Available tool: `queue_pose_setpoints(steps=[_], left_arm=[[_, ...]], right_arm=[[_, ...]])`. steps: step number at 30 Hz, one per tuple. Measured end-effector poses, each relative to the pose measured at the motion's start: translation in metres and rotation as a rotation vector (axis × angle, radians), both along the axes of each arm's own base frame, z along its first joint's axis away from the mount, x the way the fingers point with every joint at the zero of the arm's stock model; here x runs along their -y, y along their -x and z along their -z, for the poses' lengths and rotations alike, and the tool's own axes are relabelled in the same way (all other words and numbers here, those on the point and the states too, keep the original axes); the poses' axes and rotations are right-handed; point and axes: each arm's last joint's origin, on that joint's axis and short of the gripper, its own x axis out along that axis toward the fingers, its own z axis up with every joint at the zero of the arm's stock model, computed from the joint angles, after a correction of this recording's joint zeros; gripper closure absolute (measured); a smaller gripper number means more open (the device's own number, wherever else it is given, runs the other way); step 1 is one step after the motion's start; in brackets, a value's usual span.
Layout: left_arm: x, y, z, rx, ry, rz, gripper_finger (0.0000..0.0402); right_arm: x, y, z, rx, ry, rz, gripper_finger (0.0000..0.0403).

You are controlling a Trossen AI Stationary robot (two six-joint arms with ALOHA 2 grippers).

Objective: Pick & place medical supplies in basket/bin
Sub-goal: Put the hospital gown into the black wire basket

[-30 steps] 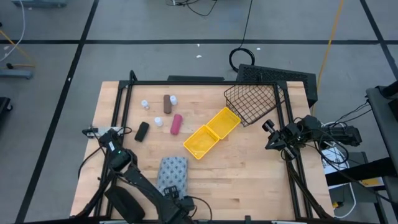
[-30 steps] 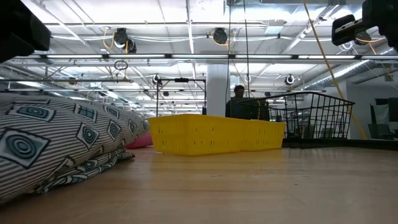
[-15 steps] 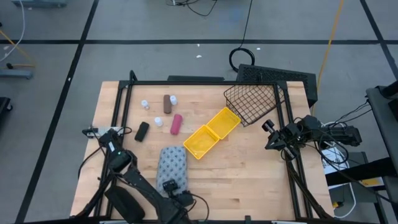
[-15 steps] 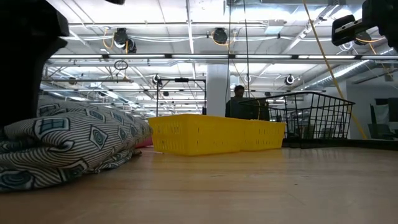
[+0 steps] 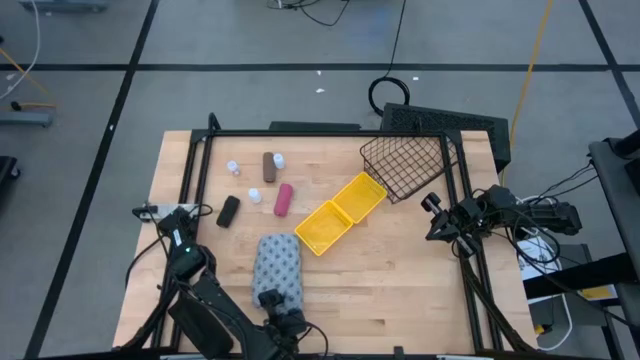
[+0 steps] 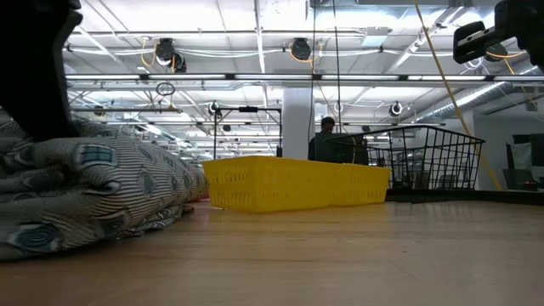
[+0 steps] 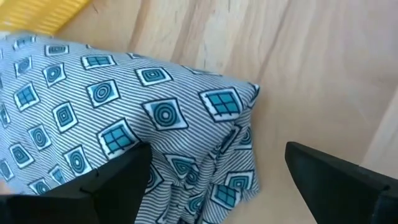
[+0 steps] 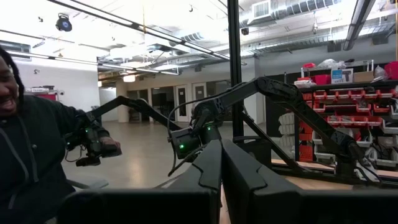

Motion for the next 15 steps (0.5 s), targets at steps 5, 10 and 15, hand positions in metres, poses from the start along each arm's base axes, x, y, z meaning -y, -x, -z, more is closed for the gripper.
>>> queue_pose_setpoints(steps=[5,10,15], left_arm=[[-0.001,0.000,0.009,-0.006,0.016,-0.019,0.0023],[-0.005,-0.001,0.009,-0.044,0.030,-0.062,0.0023],[-0.008,0.000,-0.002,-0.110,0.027,-0.054,0.0023]], right_arm=[[0.000,0.000,0.001,-0.007,0.000,0.000,0.0403],[0.000,0.000,0.001,-0.009,0.000,0.000,0.0403],[0.000,0.000,0.001,-0.007,0.003,0.001,0.0403]])
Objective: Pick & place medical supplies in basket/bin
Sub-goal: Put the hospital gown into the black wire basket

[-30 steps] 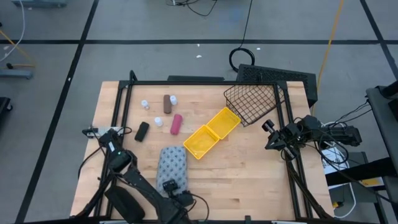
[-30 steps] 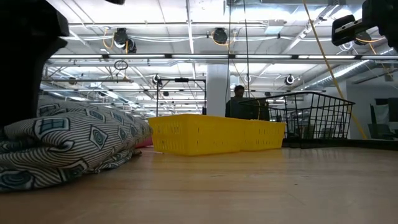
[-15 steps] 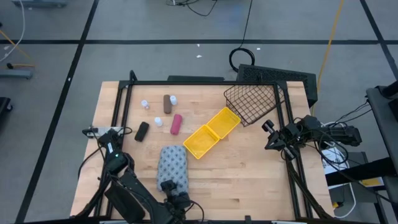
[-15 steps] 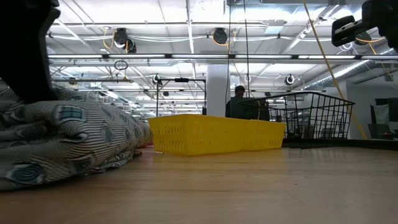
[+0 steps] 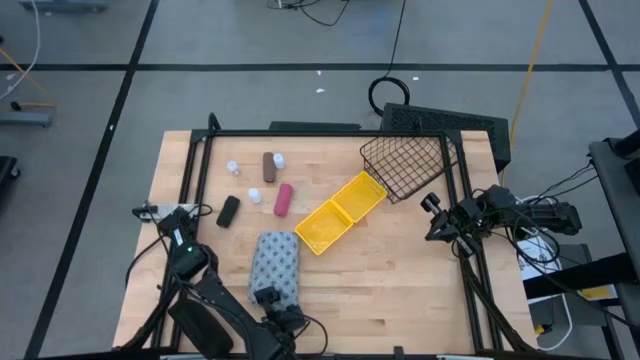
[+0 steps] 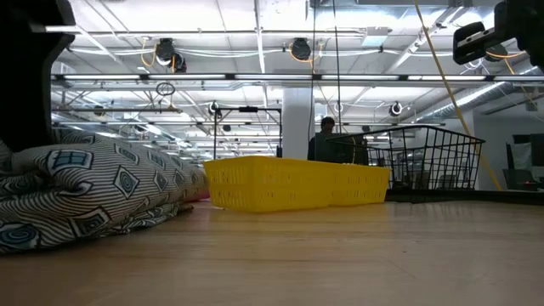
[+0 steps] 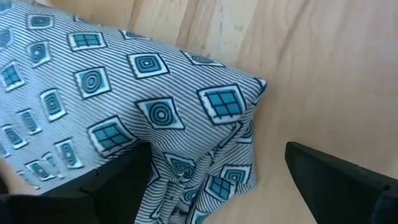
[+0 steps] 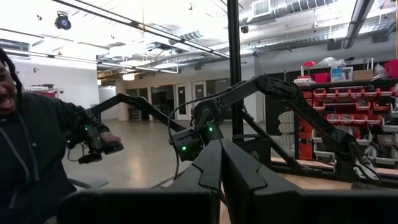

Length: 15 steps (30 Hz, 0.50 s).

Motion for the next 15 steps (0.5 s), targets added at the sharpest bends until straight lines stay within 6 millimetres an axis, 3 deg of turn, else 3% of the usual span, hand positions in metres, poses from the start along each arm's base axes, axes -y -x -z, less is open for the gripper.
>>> queue_pose_setpoints(steps=[9,15], left_arm=[[-0.002,-0.010,-0.021,0.046,-0.008,0.060,0.0023],[0.001,-0.003,0.001,0.038,-0.032,0.081,0.0023]], right_arm=[[0.000,0.000,0.000,0.000,0.000,0.000,0.0403],[0.000,0.000,0.000,0.000,0.000,-0.001,0.0403]])
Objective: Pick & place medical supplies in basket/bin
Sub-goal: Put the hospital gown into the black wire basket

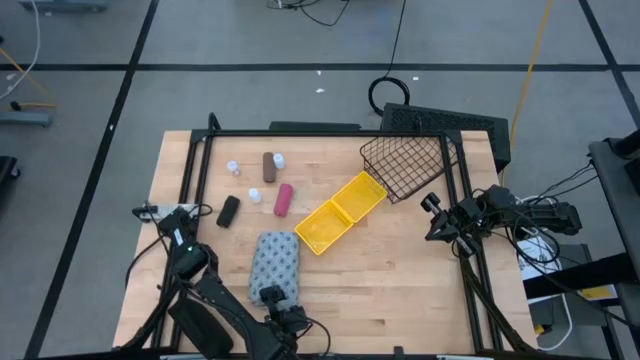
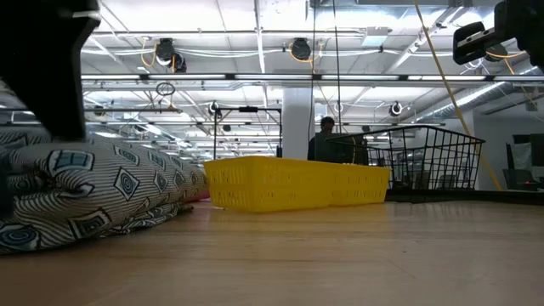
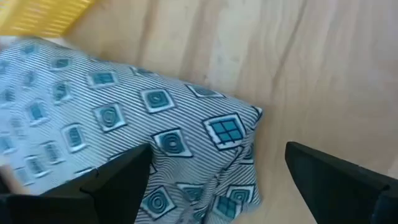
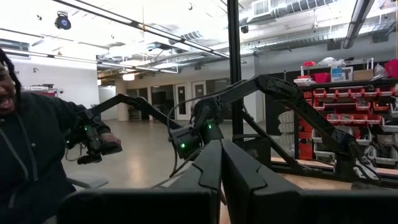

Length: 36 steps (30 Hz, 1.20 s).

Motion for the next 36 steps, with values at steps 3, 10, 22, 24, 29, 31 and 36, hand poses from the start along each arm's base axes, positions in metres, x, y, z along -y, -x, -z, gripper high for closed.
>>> queue_pose_setpoints(steps=[3,10,22,24,29,31,36], left_arm=[[0.000,0.002,0.017,0.012,0.002,0.004,0.0023],[-0.002,0.007,0.039,0.041,0.013,0.009,0.0023],[-0.006,0.005,0.048,0.049,0.035,0.002,0.0060],[-0.006,0.005,0.048,0.050,0.037,0.002,0.0094],[-0.005,0.005,0.050,0.072,0.054,-0.042,0.0196],[-0.006,0.004,0.052,0.085,0.063,-0.058,0.0230],[-0.008,0.005,0.058,0.084,0.077,-0.056,0.0289]], right_arm=[[0.000,0.000,0.000,0.000,0.000,0.000,0.0403],[0.000,0.000,0.000,0.000,0.000,0.000,0.0403],[0.000,0.000,0.001,-0.006,0.000,0.000,0.0403],[0.000,0.000,0.001,-0.006,0.000,0.000,0.0403],[0.000,0.000,0.001,-0.007,0.000,0.000,0.0403],[0.000,0.000,0.001,-0.007,0.000,0.000,0.0403],[0.000,0.000,0.001,-0.008,0.000,0.000,0.0403]])
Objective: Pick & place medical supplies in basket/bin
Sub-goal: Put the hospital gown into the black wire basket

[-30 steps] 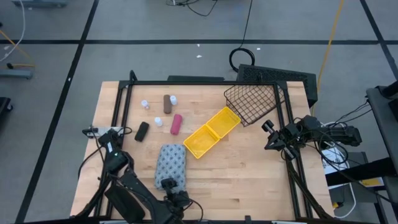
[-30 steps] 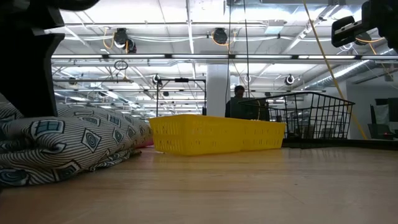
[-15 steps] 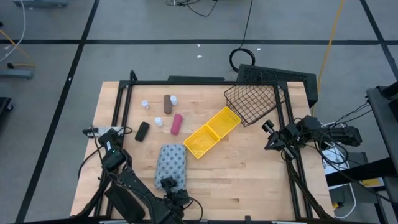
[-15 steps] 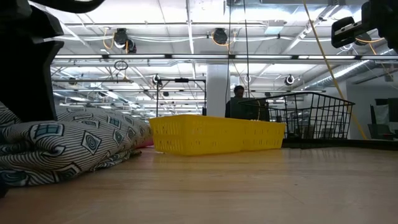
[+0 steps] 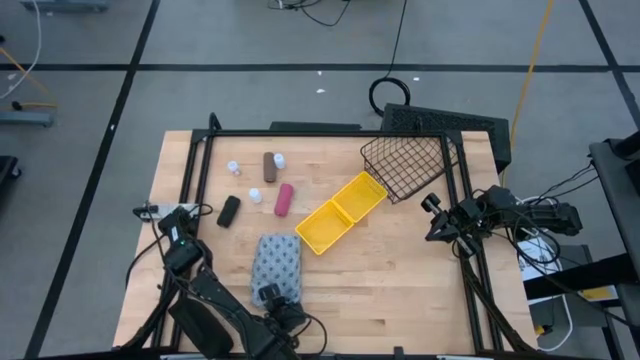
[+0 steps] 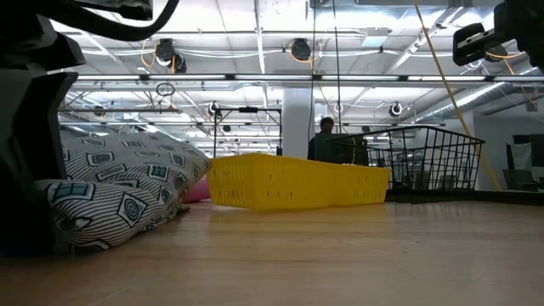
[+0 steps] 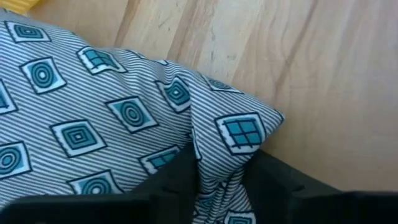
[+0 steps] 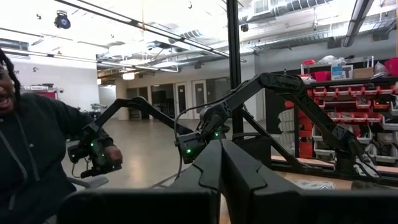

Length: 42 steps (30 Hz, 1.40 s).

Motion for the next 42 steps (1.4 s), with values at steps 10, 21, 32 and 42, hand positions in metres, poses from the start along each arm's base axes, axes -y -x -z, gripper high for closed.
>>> queue_pose_setpoints(steps=[10,21,32,42], left_arm=[[-0.001,0.000,0.000,0.041,0.020,-0.075,0.0379],[-0.013,0.009,-0.080,0.056,0.121,-0.163,0.0379],[-0.034,0.022,-0.141,0.136,0.151,-0.179,0.0379],[-0.034,0.022,-0.125,0.066,0.102,-0.196,0.0379]], right_arm=[[0.000,0.000,0.001,-0.012,0.000,0.000,0.0403],[0.000,0.000,0.001,-0.008,0.000,0.000,0.0403],[0.000,0.000,0.000,-0.005,-0.001,0.000,0.0403],[0.000,0.000,0.000,-0.006,-0.001,0.000,0.0403]])
